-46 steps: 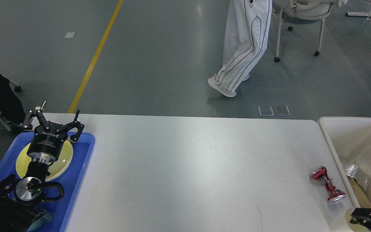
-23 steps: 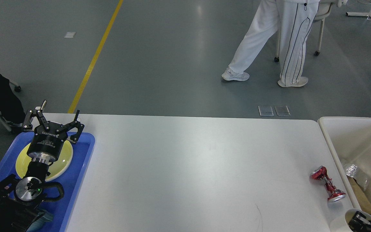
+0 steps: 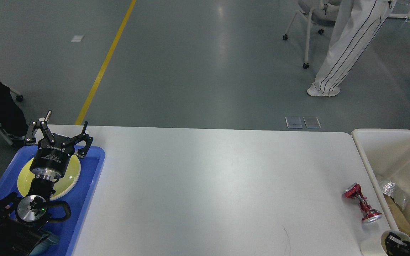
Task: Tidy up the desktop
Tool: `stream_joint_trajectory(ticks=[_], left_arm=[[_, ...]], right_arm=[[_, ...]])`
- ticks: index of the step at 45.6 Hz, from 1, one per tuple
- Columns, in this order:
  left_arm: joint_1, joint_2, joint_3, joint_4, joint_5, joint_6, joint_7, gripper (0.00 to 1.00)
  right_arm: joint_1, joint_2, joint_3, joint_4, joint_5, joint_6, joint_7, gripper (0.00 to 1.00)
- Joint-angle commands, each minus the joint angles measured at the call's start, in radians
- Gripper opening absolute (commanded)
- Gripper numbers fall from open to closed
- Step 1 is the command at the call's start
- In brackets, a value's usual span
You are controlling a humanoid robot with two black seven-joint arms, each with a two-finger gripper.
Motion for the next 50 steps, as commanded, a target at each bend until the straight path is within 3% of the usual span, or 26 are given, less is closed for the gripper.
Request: stream_joint_trajectory(ticks=[1, 10, 16, 20, 25, 28, 32, 36, 43, 50], left_arm=[[0.000, 0.000, 0.000, 0.000, 0.000, 0.000, 0.000, 0.97], [0.000, 0.000, 0.000, 0.000, 0.000, 0.000, 0.000, 0.97], [0.000, 0.000, 0.000, 0.000, 0.000, 0.000, 0.000, 0.97], [0.000, 0.000, 0.000, 0.000, 0.000, 0.000, 0.000, 0.97], [0.000, 0.000, 0.000, 0.000, 0.000, 0.000, 0.000, 0.97], [0.000, 0.000, 0.000, 0.000, 0.000, 0.000, 0.000, 0.97], [0.000, 0.000, 0.000, 0.000, 0.000, 0.000, 0.000, 0.97], [0.000, 0.000, 0.000, 0.000, 0.000, 0.000, 0.000, 0.97], [0.000, 0.000, 0.000, 0.000, 0.001, 0.000, 0.000, 0.97], [0.000, 0.000, 0.000, 0.000, 0.000, 0.000, 0.000, 0.97]], right_arm=[[0.009, 0.000, 0.006, 0.004, 0.000, 0.003, 0.000, 0.00], [0.048, -0.005, 0.042, 0.030, -0.005, 0.010, -0.003, 0.00], [0.179, -0.022, 0.015, 0.050, -0.014, 0.040, -0.014, 0.00], [0.304, -0.048, -0.012, 0.055, -0.023, 0.146, -0.015, 0.00], [0.482, -0.079, -0.023, 0.058, -0.060, 0.365, -0.021, 0.00], [0.577, -0.082, -0.020, 0.072, -0.074, 0.482, -0.037, 0.00], [0.698, -0.057, -0.015, 0.101, -0.074, 0.563, -0.084, 0.00], [0.802, 0.024, -0.024, 0.139, -0.071, 0.580, -0.123, 0.00], [0.884, 0.119, -0.043, 0.156, -0.066, 0.580, -0.124, 0.00], [0.904, 0.135, -0.046, 0.156, -0.065, 0.580, -0.124, 0.00]])
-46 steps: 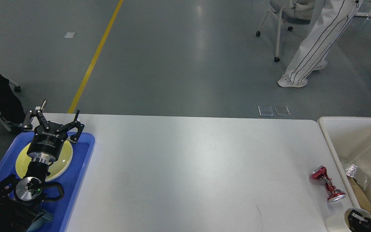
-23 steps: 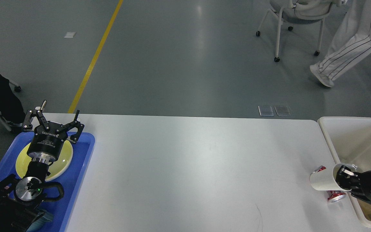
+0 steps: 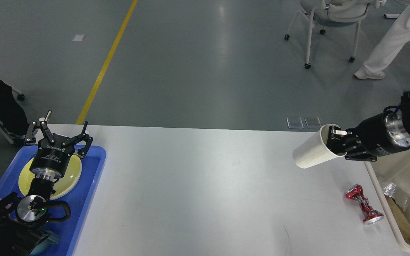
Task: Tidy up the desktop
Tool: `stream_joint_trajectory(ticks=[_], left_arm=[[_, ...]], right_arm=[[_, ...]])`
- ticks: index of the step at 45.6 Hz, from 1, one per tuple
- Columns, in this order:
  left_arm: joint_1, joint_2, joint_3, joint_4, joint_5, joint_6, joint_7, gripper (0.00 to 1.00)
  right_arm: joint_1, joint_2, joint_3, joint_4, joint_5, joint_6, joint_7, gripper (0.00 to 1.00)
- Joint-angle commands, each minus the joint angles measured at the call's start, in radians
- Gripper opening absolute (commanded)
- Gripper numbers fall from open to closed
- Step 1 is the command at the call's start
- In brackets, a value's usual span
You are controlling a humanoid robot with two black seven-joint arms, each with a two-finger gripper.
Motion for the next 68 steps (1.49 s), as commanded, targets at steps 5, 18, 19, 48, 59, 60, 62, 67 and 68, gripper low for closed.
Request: stream_joint_trajectory(ticks=[5, 18, 19, 48, 59, 60, 62, 67, 68], left_arm=[[0.000, 0.000, 0.000, 0.000, 0.000, 0.000, 0.000, 0.97], [0.000, 0.000, 0.000, 0.000, 0.000, 0.000, 0.000, 0.97], [0.000, 0.000, 0.000, 0.000, 0.000, 0.000, 0.000, 0.97], [0.000, 0.000, 0.000, -0.002, 0.000, 0.000, 0.000, 0.97], [-0.001, 0.000, 0.000, 0.000, 0.000, 0.000, 0.000, 0.97], [0.000, 0.000, 0.000, 0.000, 0.000, 0.000, 0.000, 0.97], [0.000, 0.000, 0.000, 0.000, 0.000, 0.000, 0.000, 0.97], [0.000, 0.000, 0.000, 0.000, 0.000, 0.000, 0.000, 0.97], [0.000, 0.000, 0.000, 0.000, 0.000, 0.000, 0.000, 0.97]], right_arm=[[0.017, 0.020, -0.002, 0.000, 0.001, 0.002, 0.000, 0.00], [-0.081, 0.055, -0.094, -0.128, -0.007, -0.060, 0.001, 0.00], [-0.102, 0.054, -0.095, -0.151, -0.007, -0.067, 0.001, 0.00], [-0.936, 0.115, -0.074, -0.917, 0.289, -0.521, 0.001, 0.00], [-1.340, 0.327, -0.074, -1.472, 0.563, -0.525, 0.000, 0.00], [-1.355, 0.337, -0.074, -1.486, 0.573, -0.525, 0.000, 0.00], [-1.366, 0.347, -0.074, -1.491, 0.587, -0.523, 0.000, 0.00], [-1.368, 0.354, -0.074, -1.491, 0.597, -0.522, 0.000, 0.59], [-1.368, 0.357, -0.074, -1.491, 0.597, -0.522, 0.000, 1.00]])
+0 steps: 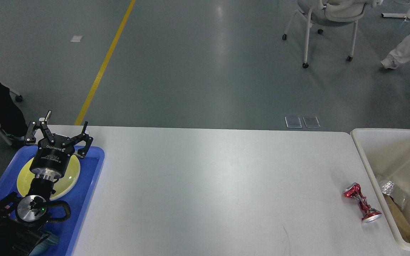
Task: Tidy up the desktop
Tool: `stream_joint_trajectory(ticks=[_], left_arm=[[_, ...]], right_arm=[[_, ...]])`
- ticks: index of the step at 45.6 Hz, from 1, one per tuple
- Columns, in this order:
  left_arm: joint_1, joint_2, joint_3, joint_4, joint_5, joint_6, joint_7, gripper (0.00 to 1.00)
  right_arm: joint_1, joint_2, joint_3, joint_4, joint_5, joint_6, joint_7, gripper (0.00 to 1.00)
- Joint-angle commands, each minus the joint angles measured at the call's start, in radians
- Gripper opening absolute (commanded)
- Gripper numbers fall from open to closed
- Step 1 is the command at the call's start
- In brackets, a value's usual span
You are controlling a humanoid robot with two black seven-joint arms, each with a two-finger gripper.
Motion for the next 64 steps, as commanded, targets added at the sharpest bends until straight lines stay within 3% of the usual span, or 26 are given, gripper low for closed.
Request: stream_joint_trajectory(ticks=[1, 20, 28, 35, 39, 48, 64], left_arm=[[0.000, 0.000, 0.000, 0.000, 0.000, 0.000, 0.000, 0.97], [0.000, 0.000, 0.000, 0.000, 0.000, 0.000, 0.000, 0.97], [0.000, 0.000, 0.000, 0.000, 0.000, 0.000, 0.000, 0.97], [0.000, 0.000, 0.000, 0.000, 0.000, 0.000, 0.000, 0.97], [0.000, 0.000, 0.000, 0.000, 0.000, 0.000, 0.000, 0.97], [0.000, 0.000, 0.000, 0.000, 0.000, 0.000, 0.000, 0.97], [0.000, 0.000, 0.000, 0.000, 0.002, 0.000, 0.000, 0.97]], right_arm=[[-0.011, 0.016, 0.000, -0.010, 0.015, 0.002, 0.000, 1.00], [0.027, 0.016, 0.012, -0.011, 0.018, 0.033, -0.002, 1.00], [0.179, 0.006, 0.032, -0.011, 0.018, 0.240, 0.024, 1.00], [0.302, -0.022, 0.056, -0.011, 0.015, 0.419, 0.113, 1.00], [0.406, -0.039, 0.043, -0.013, 0.007, 0.627, 0.164, 1.00], [0.582, -0.020, -0.013, -0.017, -0.004, 0.993, 0.204, 1.00], [0.759, 0.130, -0.088, -0.022, -0.080, 1.008, 0.204, 1.00]])
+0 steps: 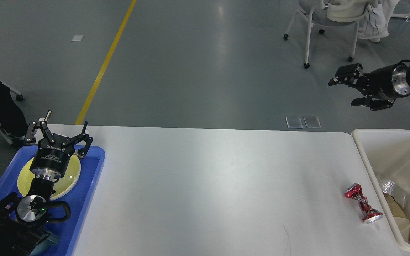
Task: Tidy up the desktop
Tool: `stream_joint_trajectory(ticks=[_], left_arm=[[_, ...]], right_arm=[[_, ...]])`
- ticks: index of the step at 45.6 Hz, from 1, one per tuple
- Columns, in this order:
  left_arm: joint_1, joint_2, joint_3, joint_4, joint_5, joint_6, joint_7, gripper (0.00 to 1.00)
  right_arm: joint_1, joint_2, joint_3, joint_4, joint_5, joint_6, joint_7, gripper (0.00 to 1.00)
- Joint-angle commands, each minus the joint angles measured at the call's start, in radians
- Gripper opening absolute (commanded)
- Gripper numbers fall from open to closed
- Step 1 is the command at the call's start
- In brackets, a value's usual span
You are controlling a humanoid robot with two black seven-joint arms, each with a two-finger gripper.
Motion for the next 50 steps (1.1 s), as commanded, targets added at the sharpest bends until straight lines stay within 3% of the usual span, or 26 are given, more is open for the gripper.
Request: stream_joint_trajectory(ticks=[1, 39, 43, 46, 50], left_arm=[[0.000, 0.000, 0.000, 0.000, 0.002, 0.000, 0.000, 0.97], [0.000, 0.000, 0.000, 0.000, 0.000, 0.000, 0.000, 0.97], [0.000, 0.000, 0.000, 0.000, 0.000, 0.000, 0.000, 0.97], [0.000, 0.000, 0.000, 0.000, 0.000, 0.000, 0.000, 0.97], [0.000, 0.000, 0.000, 0.000, 0.002, 0.000, 0.000, 0.97]], right_arm=[[0.055, 0.046, -0.014, 0.001, -0.021, 0.000, 0.001, 1.00], [0.118, 0.098, -0.026, 0.048, -0.063, 0.000, -0.014, 1.00], [0.169, 0.094, -0.032, 0.182, -0.117, 0.000, -0.015, 1.00], [0.261, 0.068, -0.063, 0.404, -0.171, 0.000, -0.017, 1.00], [0.385, 0.017, -0.124, 0.738, -0.218, -0.221, -0.023, 1.00]])
